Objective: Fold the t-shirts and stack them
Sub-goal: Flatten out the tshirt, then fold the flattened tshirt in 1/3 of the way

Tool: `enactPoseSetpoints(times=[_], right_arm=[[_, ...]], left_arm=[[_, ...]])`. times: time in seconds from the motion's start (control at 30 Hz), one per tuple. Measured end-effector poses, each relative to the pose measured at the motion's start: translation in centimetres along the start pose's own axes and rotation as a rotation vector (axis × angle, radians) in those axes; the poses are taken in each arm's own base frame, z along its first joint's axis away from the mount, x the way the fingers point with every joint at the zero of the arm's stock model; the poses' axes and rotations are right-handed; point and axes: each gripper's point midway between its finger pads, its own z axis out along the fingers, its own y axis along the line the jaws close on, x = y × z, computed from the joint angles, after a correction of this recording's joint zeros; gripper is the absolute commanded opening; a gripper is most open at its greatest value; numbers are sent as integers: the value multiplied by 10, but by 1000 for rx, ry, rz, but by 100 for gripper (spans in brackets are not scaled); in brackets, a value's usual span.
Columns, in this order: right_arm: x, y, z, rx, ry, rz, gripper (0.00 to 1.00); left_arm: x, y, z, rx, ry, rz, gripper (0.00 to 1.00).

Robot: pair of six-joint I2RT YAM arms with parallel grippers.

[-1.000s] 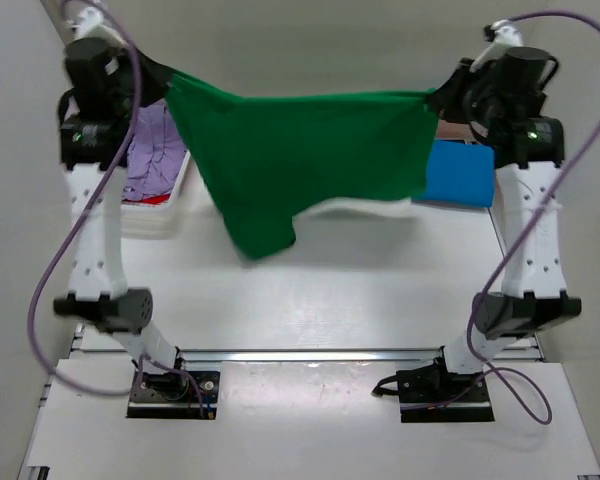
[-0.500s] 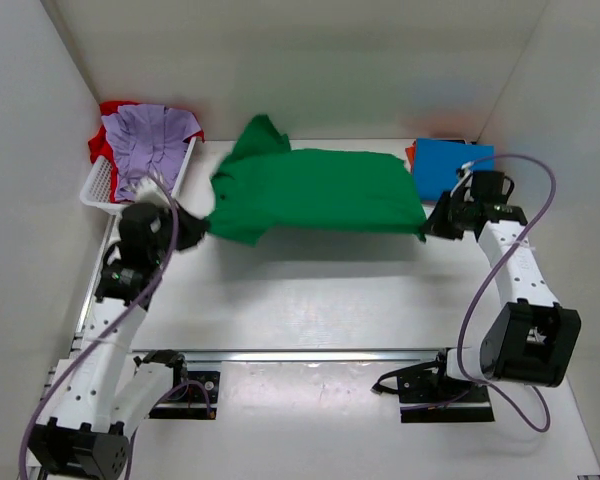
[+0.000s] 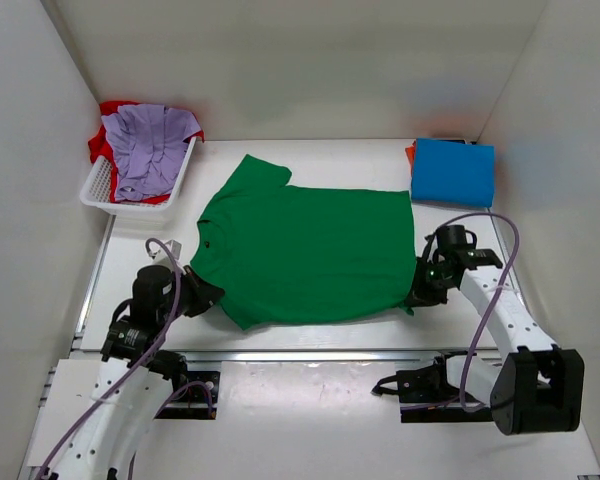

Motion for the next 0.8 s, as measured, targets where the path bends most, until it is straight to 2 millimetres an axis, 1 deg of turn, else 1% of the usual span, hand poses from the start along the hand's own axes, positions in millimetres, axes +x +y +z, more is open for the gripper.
enactPoseSetpoints(times=[0.07, 0.13, 0.23, 0.4, 0.53, 0.6, 0.73, 0.8], right_arm=[[14, -7, 0, 17, 22, 17, 0], [20, -11, 0, 28, 38, 30, 0], [19, -14, 0, 33, 37, 48, 0], [12, -18, 6, 19, 44, 93, 0], [11, -20, 14, 21, 83, 102, 0], [5, -20, 15, 18, 96, 106, 0], [-16, -20, 16, 5, 89, 116, 0], [-27, -19, 18, -4, 84, 109, 0]], left_arm=[[3, 1, -3, 7, -5, -7, 0], [3, 1, -3, 8, -8, -9, 0], [1, 1, 1, 0, -3, -13, 0], [-9, 9, 21, -54, 16, -24, 0], [-28, 17, 35, -104, 1, -19, 0], [-41, 17, 39, -114, -14, -12, 0], [-69, 9, 51, -108, -50, 4, 0], [-80, 8, 59, -106, -60, 8, 0]])
